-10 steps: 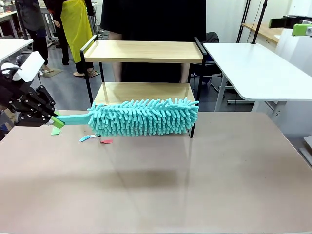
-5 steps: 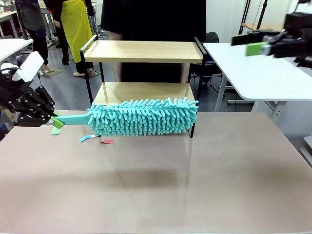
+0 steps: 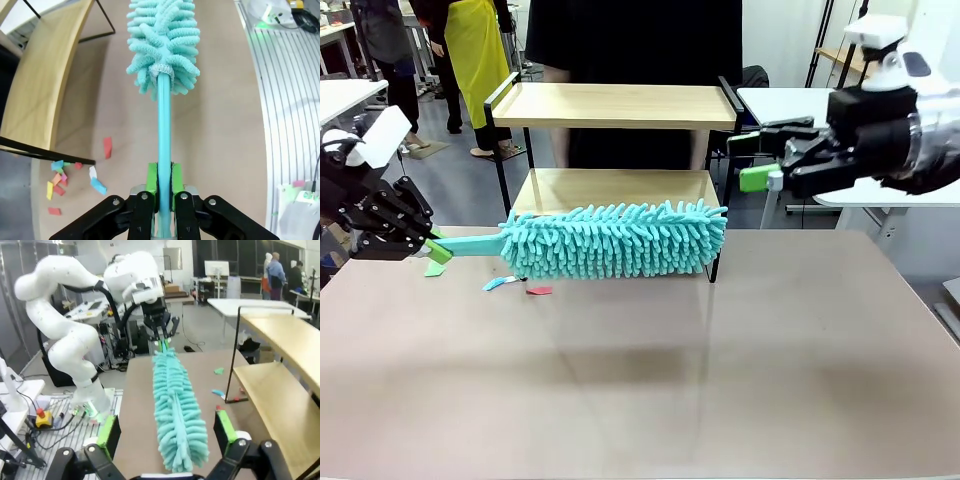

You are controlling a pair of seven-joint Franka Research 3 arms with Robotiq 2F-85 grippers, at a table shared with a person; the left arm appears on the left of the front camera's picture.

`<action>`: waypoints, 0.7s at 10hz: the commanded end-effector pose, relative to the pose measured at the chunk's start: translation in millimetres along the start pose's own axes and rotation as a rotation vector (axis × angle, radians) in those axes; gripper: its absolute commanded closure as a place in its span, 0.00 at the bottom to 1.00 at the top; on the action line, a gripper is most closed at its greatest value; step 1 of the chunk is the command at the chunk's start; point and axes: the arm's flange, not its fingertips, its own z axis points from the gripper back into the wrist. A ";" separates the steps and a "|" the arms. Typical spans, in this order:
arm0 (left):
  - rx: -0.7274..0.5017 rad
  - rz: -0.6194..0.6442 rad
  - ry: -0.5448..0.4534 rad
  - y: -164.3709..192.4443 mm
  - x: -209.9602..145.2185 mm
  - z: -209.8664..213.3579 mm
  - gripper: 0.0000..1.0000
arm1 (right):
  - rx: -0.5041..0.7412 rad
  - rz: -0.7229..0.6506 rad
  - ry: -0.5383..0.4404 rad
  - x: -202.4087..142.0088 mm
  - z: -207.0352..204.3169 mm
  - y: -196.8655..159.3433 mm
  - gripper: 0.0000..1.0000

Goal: Clean the shelf.
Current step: Hand the Duster back to the human.

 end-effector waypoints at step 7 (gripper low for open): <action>0.003 -0.018 -0.035 1.5 0.2 1.9 0.87 | -0.082 -0.040 -0.012 -37.1 -28.3 -30.2 0.00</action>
